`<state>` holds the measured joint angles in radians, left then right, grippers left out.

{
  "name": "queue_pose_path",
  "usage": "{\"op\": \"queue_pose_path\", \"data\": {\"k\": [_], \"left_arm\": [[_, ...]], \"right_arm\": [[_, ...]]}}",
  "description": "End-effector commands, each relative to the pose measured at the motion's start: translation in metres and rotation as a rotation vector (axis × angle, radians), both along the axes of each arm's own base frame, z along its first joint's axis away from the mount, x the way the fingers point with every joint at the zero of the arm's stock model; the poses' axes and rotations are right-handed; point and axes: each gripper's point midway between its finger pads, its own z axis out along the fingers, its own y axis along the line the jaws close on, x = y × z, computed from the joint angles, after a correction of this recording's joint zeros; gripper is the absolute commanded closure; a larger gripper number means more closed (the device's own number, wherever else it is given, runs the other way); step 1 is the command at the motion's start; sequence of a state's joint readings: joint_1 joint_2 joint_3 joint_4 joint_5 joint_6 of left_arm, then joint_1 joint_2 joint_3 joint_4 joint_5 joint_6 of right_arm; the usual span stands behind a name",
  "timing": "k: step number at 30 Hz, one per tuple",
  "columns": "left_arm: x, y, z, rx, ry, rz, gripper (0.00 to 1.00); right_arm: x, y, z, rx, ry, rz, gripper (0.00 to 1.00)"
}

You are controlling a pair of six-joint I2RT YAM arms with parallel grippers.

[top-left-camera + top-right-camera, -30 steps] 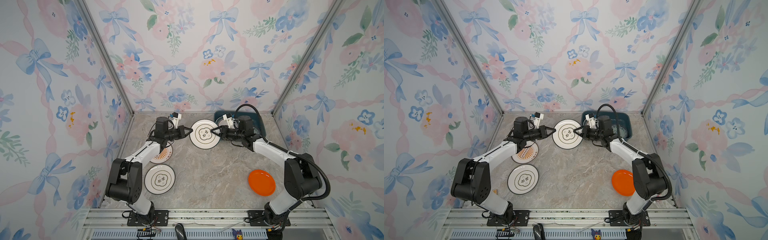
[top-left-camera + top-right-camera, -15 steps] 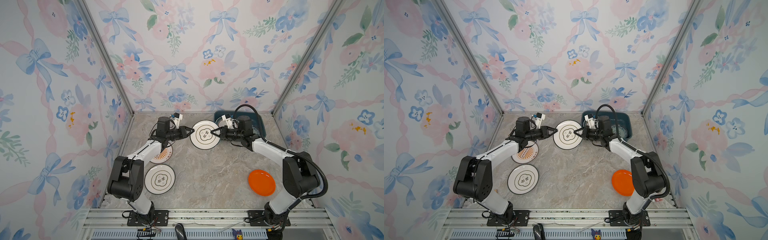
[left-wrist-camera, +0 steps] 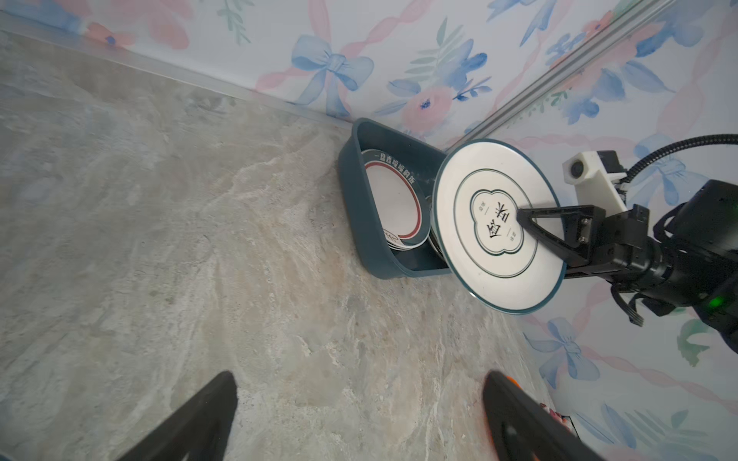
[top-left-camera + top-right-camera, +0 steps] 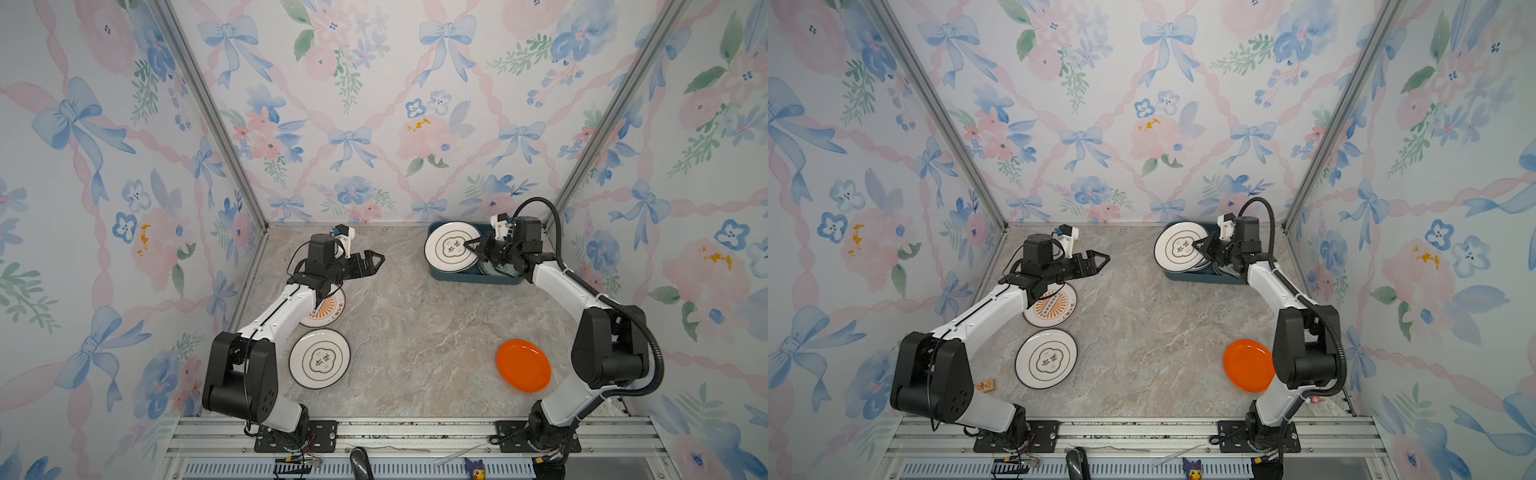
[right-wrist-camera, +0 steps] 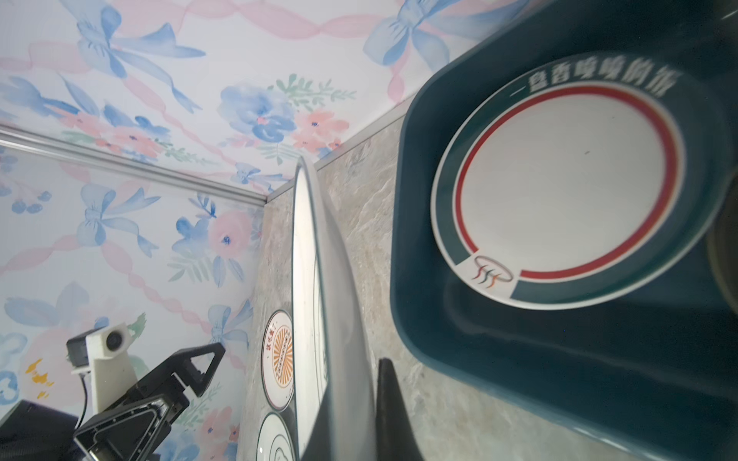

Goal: Place the plates into the plastic bin on the countertop
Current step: Place the plate in the plastic bin.

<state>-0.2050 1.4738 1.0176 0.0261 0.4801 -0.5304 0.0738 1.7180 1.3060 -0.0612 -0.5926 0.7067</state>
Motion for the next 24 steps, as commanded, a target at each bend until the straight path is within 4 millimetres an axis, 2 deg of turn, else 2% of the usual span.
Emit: {"op": "queue_pose_path", "data": {"k": [1, 4, 8, 13, 14, 19, 24], "left_arm": [[-0.003, 0.042, -0.029, 0.085, 0.053, 0.147, 0.02], [-0.010, 0.067, -0.034, 0.083, 0.052, 0.230, 0.02], [-0.022, 0.103, -0.037, 0.111, 0.036, 0.348, 0.02], [-0.031, 0.138, -0.034, 0.190, 0.007, 0.487, 0.02], [-0.038, 0.144, -0.050, 0.209, 0.038, 0.507, 0.02], [-0.041, 0.158, -0.062, 0.198, 0.059, 0.554, 0.02], [-0.040, 0.159, -0.064, 0.183, 0.061, 0.551, 0.02]], "right_arm": [[0.021, -0.025, -0.003, -0.014, 0.023, -0.078, 1.00], [0.037, -0.048, -0.013, -0.034, 0.047, -0.136, 1.00], [0.057, -0.073, -0.036, -0.030, 0.095, -0.198, 1.00], [0.080, -0.083, -0.056, -0.013, 0.128, -0.232, 1.00], [0.085, -0.082, -0.061, -0.007, 0.140, -0.234, 1.00], [0.105, -0.081, -0.078, 0.032, 0.167, -0.244, 1.00], [0.112, -0.077, -0.094, 0.034, 0.193, -0.245, 1.00]]}}
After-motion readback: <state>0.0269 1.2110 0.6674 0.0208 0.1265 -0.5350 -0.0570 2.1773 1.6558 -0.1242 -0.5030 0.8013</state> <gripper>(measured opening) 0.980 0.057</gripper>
